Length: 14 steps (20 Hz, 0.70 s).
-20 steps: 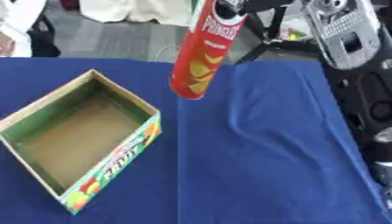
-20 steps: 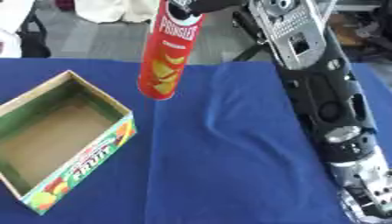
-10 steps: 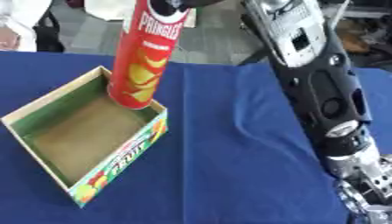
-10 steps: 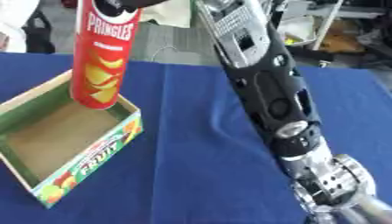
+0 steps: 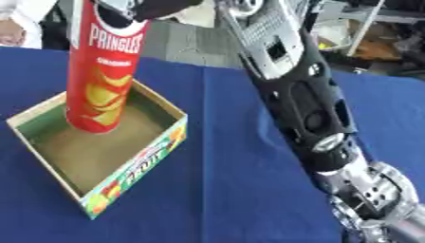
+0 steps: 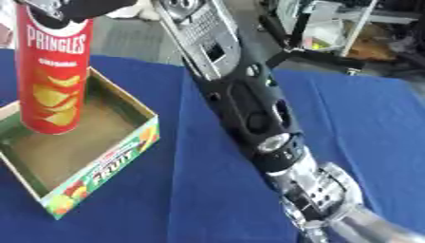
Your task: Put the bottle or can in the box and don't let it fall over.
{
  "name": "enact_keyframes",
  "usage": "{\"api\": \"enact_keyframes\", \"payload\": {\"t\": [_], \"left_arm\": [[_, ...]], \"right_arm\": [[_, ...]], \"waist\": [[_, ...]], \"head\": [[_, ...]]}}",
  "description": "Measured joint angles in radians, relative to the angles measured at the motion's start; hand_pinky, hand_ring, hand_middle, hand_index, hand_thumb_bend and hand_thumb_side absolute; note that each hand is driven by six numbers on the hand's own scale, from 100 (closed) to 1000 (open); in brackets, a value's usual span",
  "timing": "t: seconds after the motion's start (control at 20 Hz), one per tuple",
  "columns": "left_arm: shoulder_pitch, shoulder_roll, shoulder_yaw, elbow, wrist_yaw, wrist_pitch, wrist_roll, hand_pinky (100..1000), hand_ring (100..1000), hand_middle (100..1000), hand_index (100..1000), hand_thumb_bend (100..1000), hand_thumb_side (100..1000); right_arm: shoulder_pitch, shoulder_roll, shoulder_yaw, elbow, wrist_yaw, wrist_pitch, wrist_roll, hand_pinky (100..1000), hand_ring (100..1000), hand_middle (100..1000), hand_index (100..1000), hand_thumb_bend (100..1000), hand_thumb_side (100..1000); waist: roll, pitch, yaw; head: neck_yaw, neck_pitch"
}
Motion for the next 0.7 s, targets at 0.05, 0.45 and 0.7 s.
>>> {"api": "enact_keyframes", "payload": {"t": [0.05, 0.45, 0.7], "left_arm": [[-0.006, 0.001, -0.003, 0.0, 0.002, 0.0, -0.002, 510, 788, 694, 713, 233, 858], [-0.03, 0.001, -0.01, 0.0, 0.007, 0.005, -0.018, 509, 785, 694, 713, 236, 868], [-0.032, 0.001, -0.01, 0.0, 0.007, 0.004, -0.02, 509, 775, 693, 712, 237, 873]], "right_arm": [[0.0, 0.01, 0.003, 0.008, 0.014, -0.007, -0.008, 100, 100, 100, 136, 100, 100], [0.0, 0.065, 0.029, 0.106, 0.133, -0.082, -0.071, 100, 100, 100, 145, 100, 100], [0.013, 0.087, 0.05, 0.166, 0.195, -0.129, -0.099, 100, 100, 100, 154, 100, 100]], "waist": [[-0.004, 0.004, 0.011], [-0.026, 0.033, 0.069], [-0.031, 0.04, 0.075]], "head": [[-0.008, 0.0], [-0.053, -0.004], [-0.059, -0.012]]}}
